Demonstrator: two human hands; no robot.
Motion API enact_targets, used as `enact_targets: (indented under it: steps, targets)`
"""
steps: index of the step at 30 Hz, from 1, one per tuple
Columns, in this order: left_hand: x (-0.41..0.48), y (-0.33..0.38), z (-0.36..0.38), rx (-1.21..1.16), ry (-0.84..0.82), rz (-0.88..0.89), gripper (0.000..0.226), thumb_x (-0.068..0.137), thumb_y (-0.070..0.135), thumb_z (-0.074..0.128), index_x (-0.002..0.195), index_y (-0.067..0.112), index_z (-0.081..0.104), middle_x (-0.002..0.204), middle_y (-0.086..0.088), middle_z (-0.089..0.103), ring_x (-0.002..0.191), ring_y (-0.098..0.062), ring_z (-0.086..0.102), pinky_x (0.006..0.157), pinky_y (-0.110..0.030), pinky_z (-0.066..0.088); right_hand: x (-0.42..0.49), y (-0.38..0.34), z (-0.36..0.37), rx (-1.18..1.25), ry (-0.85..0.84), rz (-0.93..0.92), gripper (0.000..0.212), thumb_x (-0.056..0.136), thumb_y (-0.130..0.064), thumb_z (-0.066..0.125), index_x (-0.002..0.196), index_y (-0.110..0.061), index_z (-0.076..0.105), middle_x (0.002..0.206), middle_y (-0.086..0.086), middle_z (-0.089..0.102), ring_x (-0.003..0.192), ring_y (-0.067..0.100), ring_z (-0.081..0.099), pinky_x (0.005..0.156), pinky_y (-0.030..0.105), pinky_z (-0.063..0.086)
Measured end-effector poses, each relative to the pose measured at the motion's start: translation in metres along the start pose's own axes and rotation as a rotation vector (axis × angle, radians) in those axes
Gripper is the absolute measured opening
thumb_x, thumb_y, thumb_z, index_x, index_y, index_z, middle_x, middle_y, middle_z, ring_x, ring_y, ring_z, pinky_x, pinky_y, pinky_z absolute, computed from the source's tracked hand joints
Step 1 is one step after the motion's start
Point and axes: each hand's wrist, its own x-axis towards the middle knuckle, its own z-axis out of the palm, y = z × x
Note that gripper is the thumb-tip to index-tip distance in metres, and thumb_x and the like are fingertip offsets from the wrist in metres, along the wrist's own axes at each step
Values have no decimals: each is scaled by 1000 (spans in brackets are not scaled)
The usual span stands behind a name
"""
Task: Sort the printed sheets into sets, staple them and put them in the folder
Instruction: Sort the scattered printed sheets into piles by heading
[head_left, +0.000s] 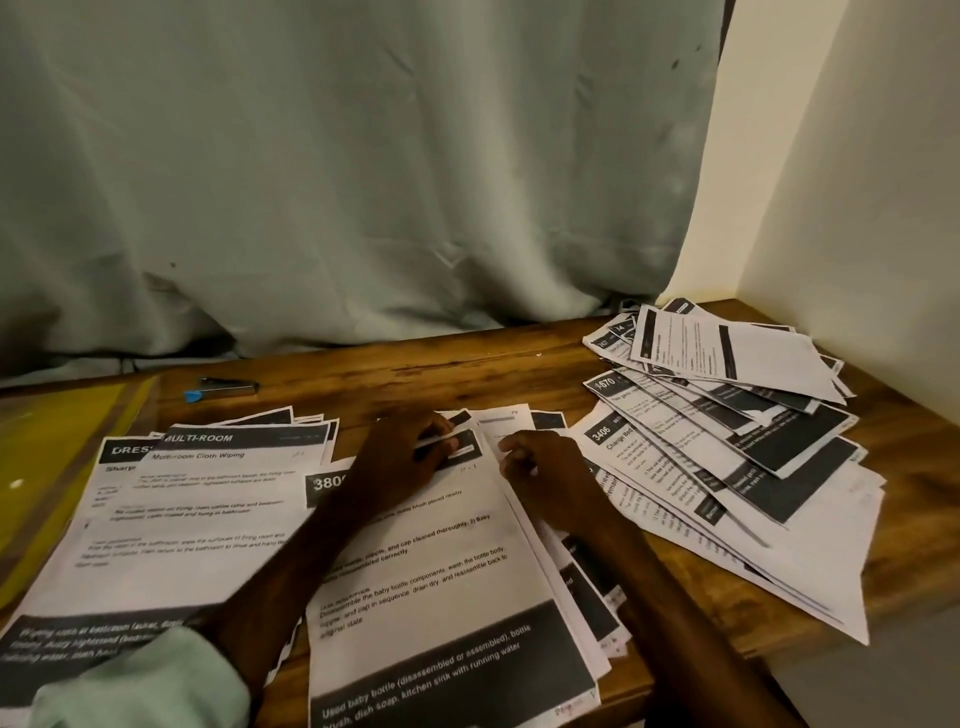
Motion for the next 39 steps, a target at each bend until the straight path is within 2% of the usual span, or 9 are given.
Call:
enact_targets:
  steps: [9, 13, 17, 23, 27, 29, 31, 35, 39]
  targets:
    - [-1, 7, 1, -56, 46, 7, 24, 91, 38, 73, 108, 31, 57, 104, 17, 60, 101, 3, 54, 87, -21, 44, -1, -1, 17, -31, 19, 56, 51, 99, -43, 59, 140, -16, 49, 139, 3, 52, 128, 20, 47, 107, 33, 42]
    - [-1, 2, 0, -35, -5, 32, 36, 95, 51, 60, 126, 34, 59, 118, 14, 62, 113, -3, 53, 101, -36, 43, 6, -4, 24, -151, 14, 67, 56, 99, -49, 54, 142, -13, 46, 145, 7, 48, 134, 25, 42, 110, 38, 42]
    - [-1, 2, 1, 73, -15, 27, 53, 95, 61, 44, 121, 22, 69, 124, 2, 61, 116, -8, 43, 101, -38, 37, 16, -5, 24, -197, -16, 89, 59, 96, -57, 55, 133, -12, 53, 137, 9, 52, 127, 25, 45, 101, 35, 41]
    - [-1, 5, -1, 83, 0, -4, 37, 101, 47, 51, 123, 23, 69, 132, 1, 59, 127, -16, 45, 102, -32, 27, 32, -5, 14, -71, -64, 166, 54, 86, -52, 73, 118, -10, 65, 121, 6, 64, 111, 21, 58, 83, 28, 43]
    - [-3, 10, -4, 66, -26, -41, 49, 101, 54, 44, 133, 24, 63, 141, 3, 58, 135, -17, 45, 114, -39, 28, 35, -1, 5, 9, -136, 135, 44, 84, -41, 79, 114, -10, 71, 121, 1, 65, 112, 20, 59, 93, 33, 49]
    - [-4, 13, -6, 52, -8, -52, 44, 105, 47, 47, 138, 21, 60, 145, 1, 56, 137, -18, 44, 117, -39, 26, 31, -2, 2, 93, -139, 128, 39, 87, -36, 76, 116, -11, 72, 115, -3, 64, 106, 15, 59, 87, 27, 47]
    - [-5, 19, -9, 34, 26, -82, 43, 106, 42, 49, 140, 18, 58, 146, -2, 56, 135, -19, 46, 112, -31, 25, 26, -1, 2, 166, -118, 119, 32, 93, -32, 70, 117, -11, 72, 114, 0, 70, 100, 15, 63, 77, 22, 49]
    - [-3, 24, -13, -18, 71, -118, 34, 106, 36, 50, 124, 12, 66, 120, -4, 65, 104, -13, 55, 88, -15, 36, 12, -3, 6, 281, -80, 102, 24, 101, -28, 60, 111, -12, 74, 109, 4, 75, 98, 21, 71, 89, 37, 58]
    - [-3, 18, -12, -27, 106, -124, 32, 106, 36, 50, 119, 12, 66, 107, 5, 59, 95, -9, 53, 77, -3, 31, 13, -2, 0, 161, -8, 27, 39, 105, -33, 49, 82, -10, 71, 78, -2, 69, 71, 8, 63, 70, 22, 48]
